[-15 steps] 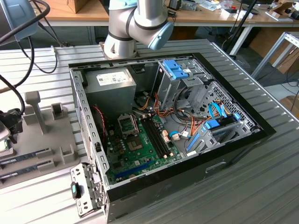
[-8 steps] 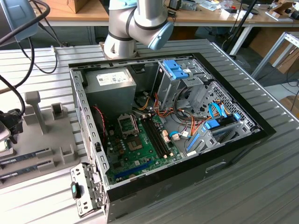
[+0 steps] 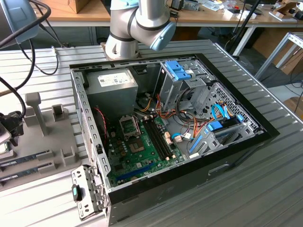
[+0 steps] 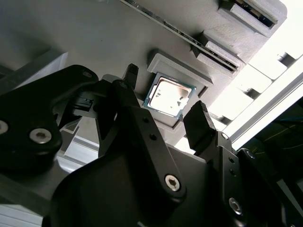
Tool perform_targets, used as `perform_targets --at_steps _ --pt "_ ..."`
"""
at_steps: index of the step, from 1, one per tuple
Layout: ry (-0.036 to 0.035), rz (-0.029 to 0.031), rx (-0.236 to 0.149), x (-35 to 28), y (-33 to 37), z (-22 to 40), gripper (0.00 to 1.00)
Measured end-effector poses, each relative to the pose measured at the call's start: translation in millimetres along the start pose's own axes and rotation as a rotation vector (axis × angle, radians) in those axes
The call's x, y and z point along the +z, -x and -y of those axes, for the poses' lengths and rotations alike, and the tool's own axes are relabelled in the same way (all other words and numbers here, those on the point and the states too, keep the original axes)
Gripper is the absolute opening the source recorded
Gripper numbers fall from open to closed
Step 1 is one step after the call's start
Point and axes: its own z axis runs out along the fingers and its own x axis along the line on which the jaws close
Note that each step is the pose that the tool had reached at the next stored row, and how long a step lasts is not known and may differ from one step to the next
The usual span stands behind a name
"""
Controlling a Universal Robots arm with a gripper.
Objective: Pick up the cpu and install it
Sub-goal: 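Pick up the cpu and move it towards the insertion slot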
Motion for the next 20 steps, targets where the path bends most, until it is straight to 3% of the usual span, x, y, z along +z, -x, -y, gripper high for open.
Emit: perform_targets --at_steps 20 --pt "-0.0004 0.0 -0.002 4.7 -0.1 0.3 0.66"
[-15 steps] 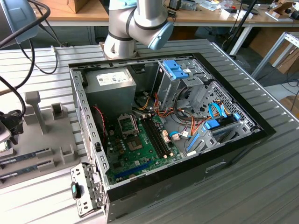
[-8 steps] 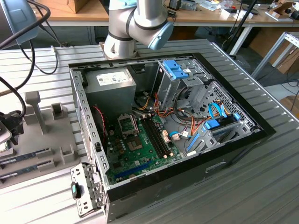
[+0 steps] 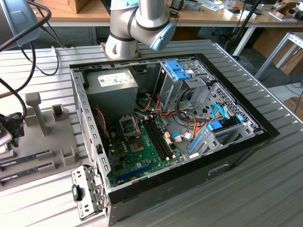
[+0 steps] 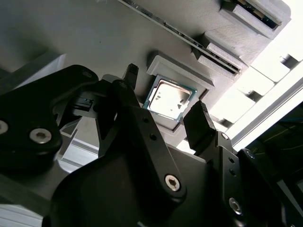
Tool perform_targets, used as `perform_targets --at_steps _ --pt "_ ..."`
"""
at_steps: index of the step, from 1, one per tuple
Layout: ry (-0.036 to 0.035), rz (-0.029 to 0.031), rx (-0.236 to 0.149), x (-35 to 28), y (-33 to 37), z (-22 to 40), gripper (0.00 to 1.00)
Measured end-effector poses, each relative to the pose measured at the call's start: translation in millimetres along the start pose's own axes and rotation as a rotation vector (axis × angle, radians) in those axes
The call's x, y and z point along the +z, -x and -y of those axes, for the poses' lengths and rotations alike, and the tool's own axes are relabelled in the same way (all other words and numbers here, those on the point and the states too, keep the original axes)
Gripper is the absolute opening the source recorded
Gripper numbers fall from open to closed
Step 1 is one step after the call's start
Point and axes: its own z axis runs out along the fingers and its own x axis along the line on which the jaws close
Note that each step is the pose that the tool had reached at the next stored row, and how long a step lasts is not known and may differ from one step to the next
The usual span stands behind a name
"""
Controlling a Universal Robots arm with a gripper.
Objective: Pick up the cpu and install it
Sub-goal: 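Pick up the cpu and move it towards the insertion slot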
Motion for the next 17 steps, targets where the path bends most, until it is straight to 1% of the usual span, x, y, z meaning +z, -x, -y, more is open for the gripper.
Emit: perform_targets --at_steps 17 --pt "-0.0004 -0.0001 -0.001 3.7 -0.1 0.1 0.66"
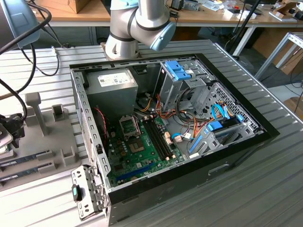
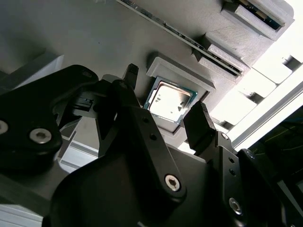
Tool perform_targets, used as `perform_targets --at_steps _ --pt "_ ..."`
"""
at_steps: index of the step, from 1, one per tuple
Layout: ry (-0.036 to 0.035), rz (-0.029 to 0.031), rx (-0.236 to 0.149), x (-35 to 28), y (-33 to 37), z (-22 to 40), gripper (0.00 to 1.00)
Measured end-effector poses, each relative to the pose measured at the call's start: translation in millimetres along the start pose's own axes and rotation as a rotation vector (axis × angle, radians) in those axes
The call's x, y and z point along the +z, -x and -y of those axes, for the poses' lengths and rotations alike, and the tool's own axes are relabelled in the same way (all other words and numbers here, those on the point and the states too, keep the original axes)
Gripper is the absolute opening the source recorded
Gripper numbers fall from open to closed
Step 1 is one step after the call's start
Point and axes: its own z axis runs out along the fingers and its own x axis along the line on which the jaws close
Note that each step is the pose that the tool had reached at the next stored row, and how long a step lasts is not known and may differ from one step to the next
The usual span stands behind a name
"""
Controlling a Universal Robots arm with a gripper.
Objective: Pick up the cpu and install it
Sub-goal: 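Pick up the cpu and move it towards the insertion slot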
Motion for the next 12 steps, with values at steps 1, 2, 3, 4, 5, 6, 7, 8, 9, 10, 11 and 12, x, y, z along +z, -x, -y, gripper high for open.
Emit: perform_targets --at_steps 1,2,3,4,5,6,7,8,9,10,11,12 --pt "0.0 0.0001 0.0 0.2 0.0 0.0 0.66" --pt "0.0 0.0001 0.0 0.4 0.0 0.0 0.66" --pt "-0.0001 0.0001 0.0 0.7 0.0 0.1 0.66" --pt "-0.0001 0.0001 0.0 1.0 0.0 0.1 0.66" --pt "-0.0001 0.0 0.0 1.1 0.0 0.1 0.66" --pt "-0.0003 0.0 -0.001 1.4 0.0 0.1 0.66" --pt "-0.0004 0.0001 -0.001 1.7 0.0 0.1 0.66" --pt "-0.0006 0.0001 -0.001 2.0 0.0 0.1 0.66" --pt "-0.0007 0.0001 -0.001 2.2 0.0 0.1 0.66" --pt "-0.0008 0.0001 -0.001 2.5 0.0 0.2 0.66" --pt "-0.001 0.0 -0.001 2.7 0.0 0.2 0.66" --pt "-0.0011 0.0 -0.001 2.9 0.0 0.2 0.66"
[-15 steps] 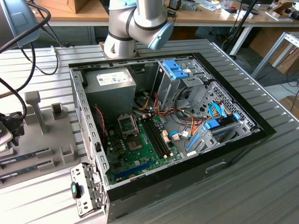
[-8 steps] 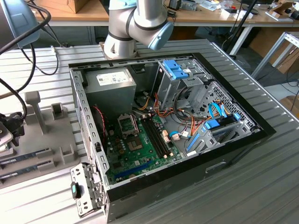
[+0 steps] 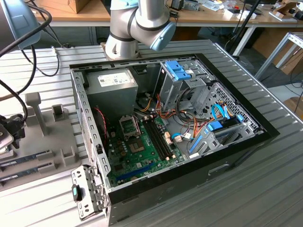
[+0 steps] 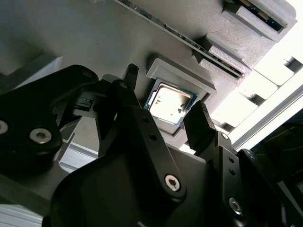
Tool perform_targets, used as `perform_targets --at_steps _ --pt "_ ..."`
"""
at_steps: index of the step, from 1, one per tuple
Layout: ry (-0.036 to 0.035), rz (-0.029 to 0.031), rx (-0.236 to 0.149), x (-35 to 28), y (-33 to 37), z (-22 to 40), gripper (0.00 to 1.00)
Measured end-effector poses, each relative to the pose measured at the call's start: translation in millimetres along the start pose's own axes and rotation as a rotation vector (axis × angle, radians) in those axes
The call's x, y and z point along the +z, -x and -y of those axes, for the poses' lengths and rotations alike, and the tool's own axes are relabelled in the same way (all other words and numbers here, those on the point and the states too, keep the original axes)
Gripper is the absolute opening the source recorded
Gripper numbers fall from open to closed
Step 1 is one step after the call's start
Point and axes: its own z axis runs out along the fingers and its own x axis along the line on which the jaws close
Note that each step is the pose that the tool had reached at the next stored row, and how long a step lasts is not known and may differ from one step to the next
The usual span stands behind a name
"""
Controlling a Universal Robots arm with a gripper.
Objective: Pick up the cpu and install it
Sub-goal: 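Pick up the cpu and move it towards the insertion slot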
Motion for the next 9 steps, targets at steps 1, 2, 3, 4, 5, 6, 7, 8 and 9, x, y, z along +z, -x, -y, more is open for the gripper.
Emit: perform_targets --at_steps 1,2,3,4,5,6,7,8,9 --pt "-0.0001 -0.0001 0.0 0.1 0.0 0.0 0.66" --pt "-0.0001 -0.0001 -0.001 0.3 0.0 0.0 0.66" --pt "-0.0001 -0.0001 -0.001 0.4 0.0 0.0 0.66" --pt "-0.0001 0.0 -0.001 0.5 -0.1 0.0 0.66" --pt "0.0 0.0002 -0.002 0.7 -0.7 -0.1 0.66" --pt "0.0 0.0002 -0.002 0.8 -1.7 -0.2 0.66" --pt "0.0001 -0.0002 -0.007 0.9 -2.2 -0.5 0.66" --pt "0.0003 -0.0003 -0.014 1.0 -2.2 -0.9 0.66" --pt "0.0006 -0.001 -0.026 1.2 -2.3 -1.3 0.66"
